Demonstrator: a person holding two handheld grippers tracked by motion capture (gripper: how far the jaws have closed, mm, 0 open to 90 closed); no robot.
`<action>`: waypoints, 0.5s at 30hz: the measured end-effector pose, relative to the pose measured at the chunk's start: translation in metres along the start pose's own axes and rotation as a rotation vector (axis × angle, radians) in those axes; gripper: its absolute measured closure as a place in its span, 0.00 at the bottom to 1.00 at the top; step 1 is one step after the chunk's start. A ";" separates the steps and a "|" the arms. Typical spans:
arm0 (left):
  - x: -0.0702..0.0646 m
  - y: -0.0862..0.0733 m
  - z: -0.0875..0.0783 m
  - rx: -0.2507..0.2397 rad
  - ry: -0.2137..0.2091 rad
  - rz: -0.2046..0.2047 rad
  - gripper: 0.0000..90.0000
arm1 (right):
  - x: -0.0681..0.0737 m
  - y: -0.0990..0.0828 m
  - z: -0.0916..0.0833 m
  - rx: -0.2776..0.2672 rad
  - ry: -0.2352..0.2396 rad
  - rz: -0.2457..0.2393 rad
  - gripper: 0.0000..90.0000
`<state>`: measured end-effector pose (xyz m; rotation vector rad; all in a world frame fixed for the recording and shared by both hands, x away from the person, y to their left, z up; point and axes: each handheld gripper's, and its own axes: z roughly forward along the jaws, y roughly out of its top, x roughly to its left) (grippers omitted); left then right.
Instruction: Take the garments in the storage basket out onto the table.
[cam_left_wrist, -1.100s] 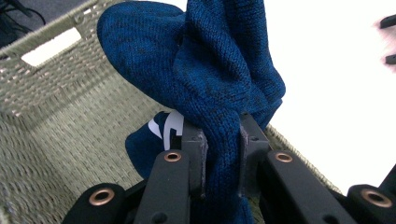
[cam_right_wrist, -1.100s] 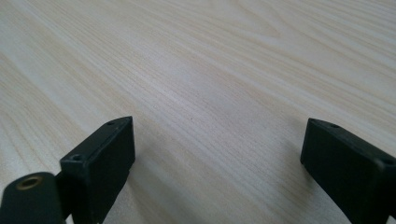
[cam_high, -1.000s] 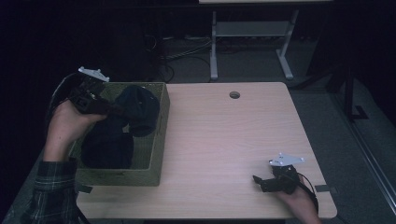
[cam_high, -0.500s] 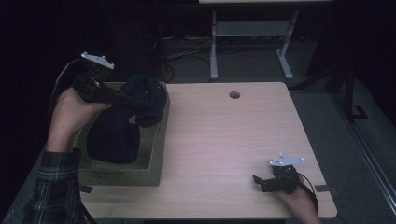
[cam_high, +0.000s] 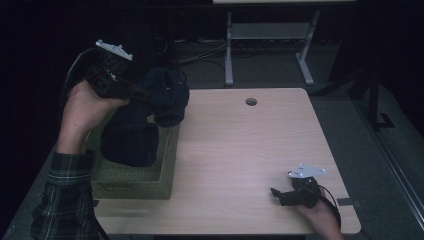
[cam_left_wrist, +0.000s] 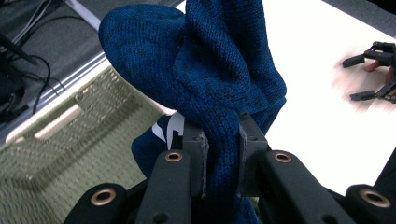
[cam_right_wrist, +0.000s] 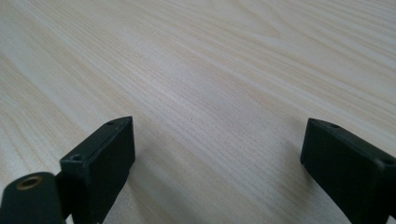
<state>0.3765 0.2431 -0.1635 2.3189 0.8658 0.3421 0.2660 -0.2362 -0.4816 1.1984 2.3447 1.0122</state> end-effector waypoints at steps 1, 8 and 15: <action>-0.004 0.006 0.001 -0.004 -0.005 0.010 0.86 | 0.000 0.000 0.000 0.000 0.001 0.001 0.11; -0.018 0.025 0.007 -0.005 -0.020 0.051 0.86 | 0.000 0.000 0.000 0.001 0.004 0.003 0.11; -0.035 0.039 0.015 -0.016 -0.042 0.084 0.86 | 0.000 0.000 0.000 0.002 0.004 0.003 0.11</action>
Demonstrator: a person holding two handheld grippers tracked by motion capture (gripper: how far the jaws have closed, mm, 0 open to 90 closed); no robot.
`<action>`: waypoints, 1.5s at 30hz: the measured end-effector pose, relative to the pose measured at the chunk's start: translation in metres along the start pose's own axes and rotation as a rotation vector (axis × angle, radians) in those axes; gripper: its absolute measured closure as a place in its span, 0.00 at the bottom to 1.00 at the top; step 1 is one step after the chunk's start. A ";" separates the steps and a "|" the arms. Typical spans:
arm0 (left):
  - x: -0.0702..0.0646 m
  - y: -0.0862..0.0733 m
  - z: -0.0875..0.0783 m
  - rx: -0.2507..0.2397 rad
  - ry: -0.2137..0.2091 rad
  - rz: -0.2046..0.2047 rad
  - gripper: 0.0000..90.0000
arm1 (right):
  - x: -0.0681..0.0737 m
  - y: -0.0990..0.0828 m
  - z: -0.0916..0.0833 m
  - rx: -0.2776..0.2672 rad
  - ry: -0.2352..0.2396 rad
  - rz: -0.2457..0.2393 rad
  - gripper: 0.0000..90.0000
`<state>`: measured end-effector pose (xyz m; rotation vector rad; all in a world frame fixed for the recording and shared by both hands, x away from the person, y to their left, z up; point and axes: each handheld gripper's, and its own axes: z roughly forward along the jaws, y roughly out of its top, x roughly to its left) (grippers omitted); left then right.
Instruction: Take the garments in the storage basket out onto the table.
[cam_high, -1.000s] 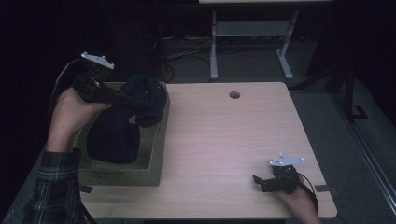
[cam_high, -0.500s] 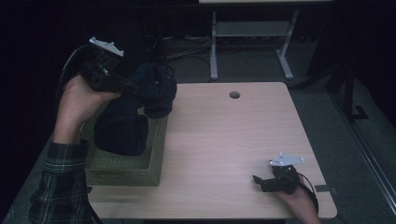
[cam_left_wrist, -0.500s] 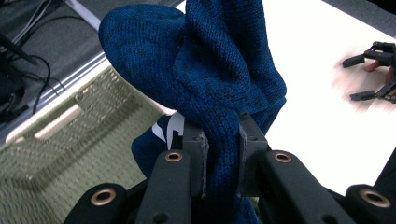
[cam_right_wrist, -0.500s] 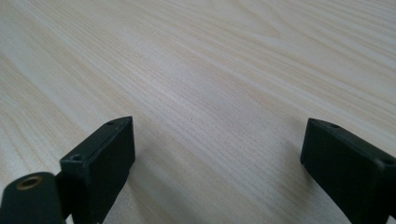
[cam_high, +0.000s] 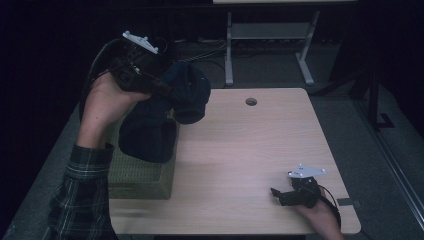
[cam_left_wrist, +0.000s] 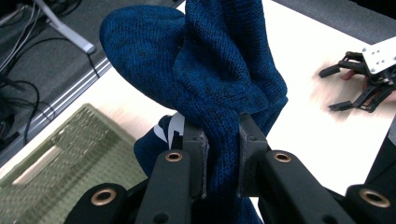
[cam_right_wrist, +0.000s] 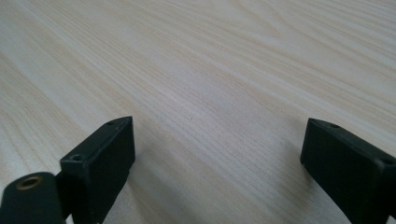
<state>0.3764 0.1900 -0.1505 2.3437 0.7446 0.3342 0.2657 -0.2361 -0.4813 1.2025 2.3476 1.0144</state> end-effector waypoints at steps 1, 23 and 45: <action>0.000 0.000 0.000 0.000 0.000 0.000 0.86 | 0.000 0.000 0.000 0.000 0.000 -0.001 0.11; -0.042 0.029 0.059 0.015 -0.112 0.082 0.86 | -0.001 0.000 0.000 -0.002 -0.007 0.001 0.11; -0.064 0.027 0.108 -0.010 -0.199 0.072 0.86 | -0.001 -0.001 -0.001 -0.013 -0.018 0.004 0.16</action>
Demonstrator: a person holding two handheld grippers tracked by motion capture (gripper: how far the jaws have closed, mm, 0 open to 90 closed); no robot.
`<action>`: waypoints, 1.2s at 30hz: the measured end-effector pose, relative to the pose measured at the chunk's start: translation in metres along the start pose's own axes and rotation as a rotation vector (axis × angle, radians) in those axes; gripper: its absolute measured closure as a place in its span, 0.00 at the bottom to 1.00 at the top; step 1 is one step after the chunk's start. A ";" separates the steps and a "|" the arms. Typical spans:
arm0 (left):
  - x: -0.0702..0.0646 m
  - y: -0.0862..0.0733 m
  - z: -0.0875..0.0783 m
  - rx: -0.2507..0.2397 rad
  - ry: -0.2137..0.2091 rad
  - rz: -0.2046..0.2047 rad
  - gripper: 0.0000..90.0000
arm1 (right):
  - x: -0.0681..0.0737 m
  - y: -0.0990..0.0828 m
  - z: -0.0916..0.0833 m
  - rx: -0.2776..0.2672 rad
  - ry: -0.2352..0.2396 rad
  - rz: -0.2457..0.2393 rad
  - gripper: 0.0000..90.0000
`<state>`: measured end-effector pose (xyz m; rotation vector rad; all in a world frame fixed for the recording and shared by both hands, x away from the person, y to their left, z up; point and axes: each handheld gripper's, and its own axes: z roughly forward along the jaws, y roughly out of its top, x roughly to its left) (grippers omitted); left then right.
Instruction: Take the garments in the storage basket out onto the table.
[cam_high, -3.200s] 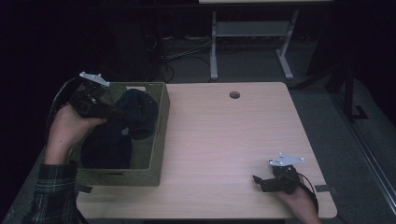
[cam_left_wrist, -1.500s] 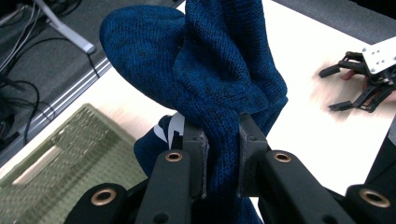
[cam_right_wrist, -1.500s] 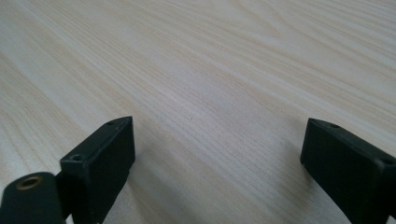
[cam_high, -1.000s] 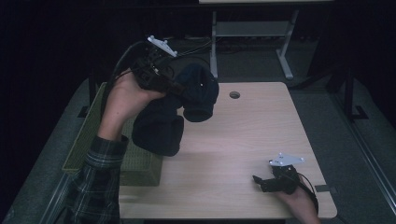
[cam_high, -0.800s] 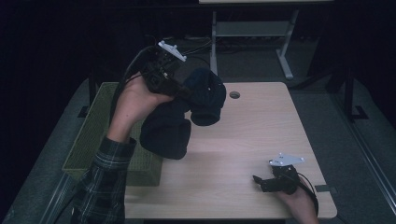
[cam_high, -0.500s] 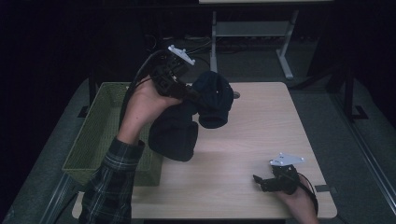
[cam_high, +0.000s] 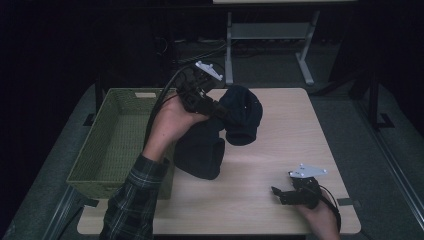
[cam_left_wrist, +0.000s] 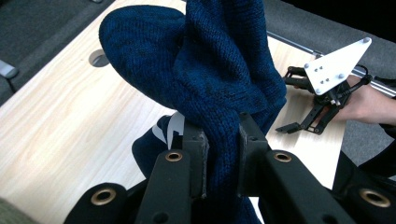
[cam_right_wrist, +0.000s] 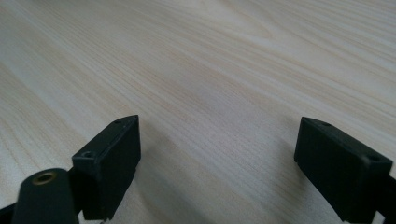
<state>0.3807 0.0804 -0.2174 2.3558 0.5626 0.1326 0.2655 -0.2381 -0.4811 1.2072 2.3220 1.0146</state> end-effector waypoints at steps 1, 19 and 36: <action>-0.002 -0.001 0.005 0.005 -0.009 0.003 0.86 | 0.000 0.000 0.000 0.000 0.002 -0.001 0.16; -0.018 -0.009 0.061 0.016 -0.072 0.004 0.86 | -0.001 0.000 0.000 0.000 0.004 -0.004 0.16; -0.018 -0.025 0.113 0.022 -0.134 -0.048 0.86 | -0.001 0.000 0.000 -0.001 0.010 -0.006 0.16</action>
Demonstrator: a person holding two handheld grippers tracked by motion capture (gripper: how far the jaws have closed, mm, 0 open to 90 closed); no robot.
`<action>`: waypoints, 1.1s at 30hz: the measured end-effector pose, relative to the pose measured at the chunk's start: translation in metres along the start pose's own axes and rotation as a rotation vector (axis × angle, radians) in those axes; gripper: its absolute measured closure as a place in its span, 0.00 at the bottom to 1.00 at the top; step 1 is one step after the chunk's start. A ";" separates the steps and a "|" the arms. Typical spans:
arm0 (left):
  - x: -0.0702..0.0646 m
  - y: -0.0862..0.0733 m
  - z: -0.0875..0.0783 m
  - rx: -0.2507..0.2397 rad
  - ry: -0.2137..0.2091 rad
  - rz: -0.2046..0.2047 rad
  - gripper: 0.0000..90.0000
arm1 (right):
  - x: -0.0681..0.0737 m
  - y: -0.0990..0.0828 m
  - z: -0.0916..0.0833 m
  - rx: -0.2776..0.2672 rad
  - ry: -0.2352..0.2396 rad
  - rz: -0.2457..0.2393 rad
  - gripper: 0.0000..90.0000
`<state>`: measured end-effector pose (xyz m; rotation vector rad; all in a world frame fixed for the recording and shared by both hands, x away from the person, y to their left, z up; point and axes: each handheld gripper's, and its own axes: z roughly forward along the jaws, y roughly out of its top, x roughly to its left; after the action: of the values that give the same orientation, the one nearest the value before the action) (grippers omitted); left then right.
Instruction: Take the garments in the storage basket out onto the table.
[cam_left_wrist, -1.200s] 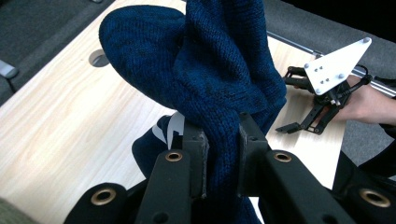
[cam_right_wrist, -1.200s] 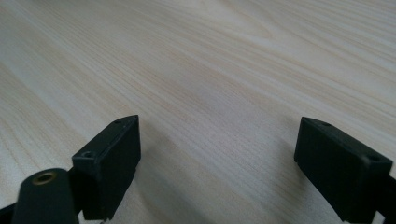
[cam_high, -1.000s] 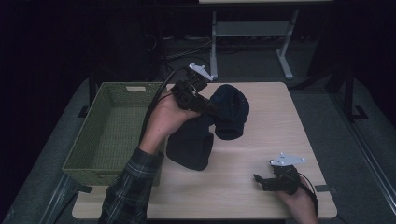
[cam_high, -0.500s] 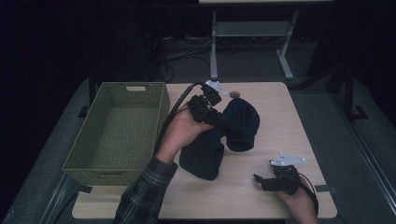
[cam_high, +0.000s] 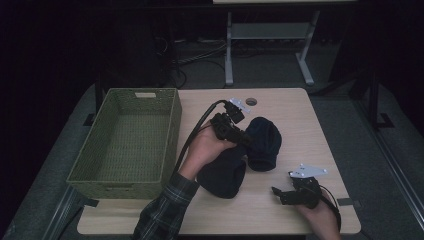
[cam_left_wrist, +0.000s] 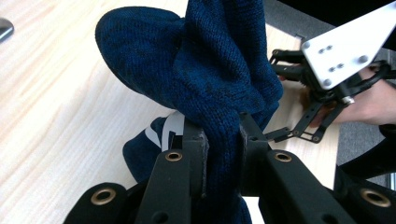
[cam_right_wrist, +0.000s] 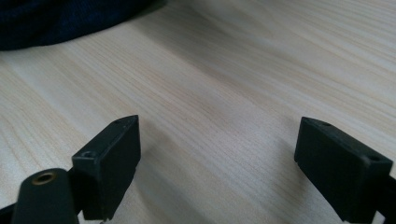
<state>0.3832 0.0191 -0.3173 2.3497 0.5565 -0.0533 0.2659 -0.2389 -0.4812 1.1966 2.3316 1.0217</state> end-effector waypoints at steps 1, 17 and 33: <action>0.004 -0.003 0.004 0.001 -0.005 -0.011 0.86 | 0.000 0.000 0.000 0.001 0.000 0.002 0.16; 0.037 -0.041 0.022 -0.009 -0.010 -0.124 0.86 | 0.000 0.000 0.000 0.003 -0.002 0.004 0.16; 0.056 -0.076 0.047 0.056 0.040 -0.190 0.86 | 0.000 0.000 0.000 0.002 -0.003 0.002 0.16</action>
<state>0.4082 0.0587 -0.4111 2.3497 0.8069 -0.1109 0.2659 -0.2389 -0.4814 1.2007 2.3307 1.0177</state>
